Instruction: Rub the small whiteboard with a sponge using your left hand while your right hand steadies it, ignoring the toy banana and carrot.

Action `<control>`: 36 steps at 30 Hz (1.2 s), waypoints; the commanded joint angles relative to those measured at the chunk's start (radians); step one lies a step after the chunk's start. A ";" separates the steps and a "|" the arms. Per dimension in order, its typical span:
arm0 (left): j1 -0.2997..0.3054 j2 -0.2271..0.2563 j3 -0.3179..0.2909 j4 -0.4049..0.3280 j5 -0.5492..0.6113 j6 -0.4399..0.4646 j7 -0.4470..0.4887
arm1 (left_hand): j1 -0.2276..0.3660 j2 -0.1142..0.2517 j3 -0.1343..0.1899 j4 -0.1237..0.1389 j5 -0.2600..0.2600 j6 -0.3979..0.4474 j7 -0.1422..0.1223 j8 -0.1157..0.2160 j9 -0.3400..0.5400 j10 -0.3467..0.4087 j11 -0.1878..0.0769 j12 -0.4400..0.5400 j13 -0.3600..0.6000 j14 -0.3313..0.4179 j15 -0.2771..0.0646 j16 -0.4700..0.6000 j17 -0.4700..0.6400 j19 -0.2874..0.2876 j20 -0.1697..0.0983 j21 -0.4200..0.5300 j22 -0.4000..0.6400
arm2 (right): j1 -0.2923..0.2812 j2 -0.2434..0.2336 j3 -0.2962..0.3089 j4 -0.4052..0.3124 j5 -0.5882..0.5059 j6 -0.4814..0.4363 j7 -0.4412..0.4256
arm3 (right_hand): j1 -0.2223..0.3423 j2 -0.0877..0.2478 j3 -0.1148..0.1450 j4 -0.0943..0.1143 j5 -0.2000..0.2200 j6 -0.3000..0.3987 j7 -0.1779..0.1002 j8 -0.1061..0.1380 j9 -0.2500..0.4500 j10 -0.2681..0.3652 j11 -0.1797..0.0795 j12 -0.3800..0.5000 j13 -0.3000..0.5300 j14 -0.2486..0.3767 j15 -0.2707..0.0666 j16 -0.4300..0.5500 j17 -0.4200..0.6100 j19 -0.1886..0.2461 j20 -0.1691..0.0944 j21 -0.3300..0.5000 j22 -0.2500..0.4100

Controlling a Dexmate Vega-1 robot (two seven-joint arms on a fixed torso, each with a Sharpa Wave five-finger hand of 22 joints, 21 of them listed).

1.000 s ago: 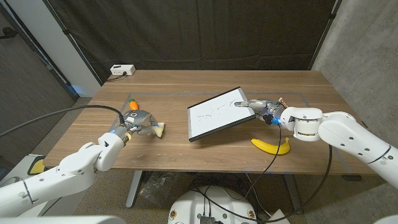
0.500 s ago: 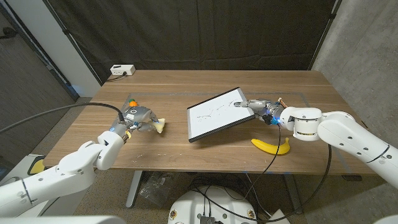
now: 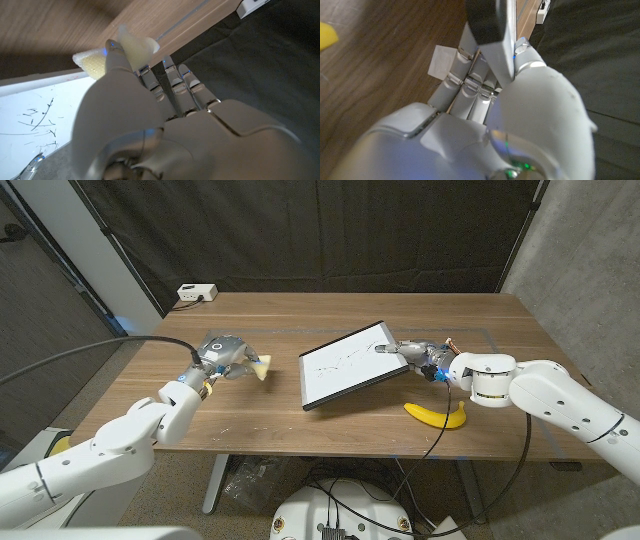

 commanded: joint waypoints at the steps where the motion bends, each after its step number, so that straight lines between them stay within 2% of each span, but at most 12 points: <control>1: -0.097 -0.043 0.033 0.030 0.076 -0.119 0.036 | 0.004 -0.009 -0.004 0.008 -0.003 0.000 -0.004 -0.004 0.001 -0.002 0.002 -0.003 0.000 -0.010 -0.133 -0.008 0.003 0.006 -0.044 0.000 0.003 | 0.013 -0.002 -0.017 0.014 -0.009 -0.006 0.038 | 0.112 0.107 0.014 -0.002 0.006 0.004 -0.004 -0.002 0.002 0.007 -0.002 -0.005 0.003 0.046 -0.047 0.003 0.009 -0.006 -0.019 0.003 0.002; 14: -0.251 -0.138 0.111 0.106 0.103 -0.359 0.018 | 0.007 -0.013 -0.005 0.008 -0.004 0.004 -0.006 -0.007 0.002 0.000 0.001 -0.003 0.000 -0.022 -0.133 -0.009 0.003 0.005 -0.048 -0.002 0.003 | 0.012 -0.009 -0.009 0.009 -0.018 0.000 0.049 | 0.113 0.107 0.017 -0.002 0.006 0.003 -0.006 -0.002 0.002 0.007 0.000 -0.006 0.003 0.046 -0.047 0.006 0.012 -0.010 -0.019 0.006 0.001; 26: -0.336 -0.229 0.171 0.183 0.100 -0.546 0.026 | 0.009 -0.010 -0.004 0.009 -0.004 0.011 -0.006 -0.008 0.003 0.000 0.002 -0.002 0.000 -0.022 -0.133 -0.007 0.004 0.005 -0.050 -0.003 0.003 | 0.042 -0.002 -0.021 0.013 -0.030 -0.010 0.066 | 0.113 0.107 0.018 -0.003 0.006 0.003 -0.005 -0.001 0.002 0.007 -0.002 -0.006 0.004 0.045 -0.047 0.008 0.013 -0.011 -0.019 0.012 0.001; 36: -0.368 -0.269 0.185 0.235 0.110 -0.619 0.039 | 0.011 -0.008 -0.003 0.010 -0.005 0.017 -0.005 -0.008 0.003 0.005 0.002 -0.001 0.001 -0.021 -0.135 -0.005 0.004 0.006 -0.052 -0.003 0.002 | 0.033 -0.004 -0.010 0.004 -0.024 -0.013 0.054 | 0.112 0.108 0.020 -0.002 0.006 0.002 -0.006 -0.002 0.002 0.005 -0.002 -0.008 0.004 0.043 -0.047 0.008 0.012 -0.015 -0.019 0.014 -0.001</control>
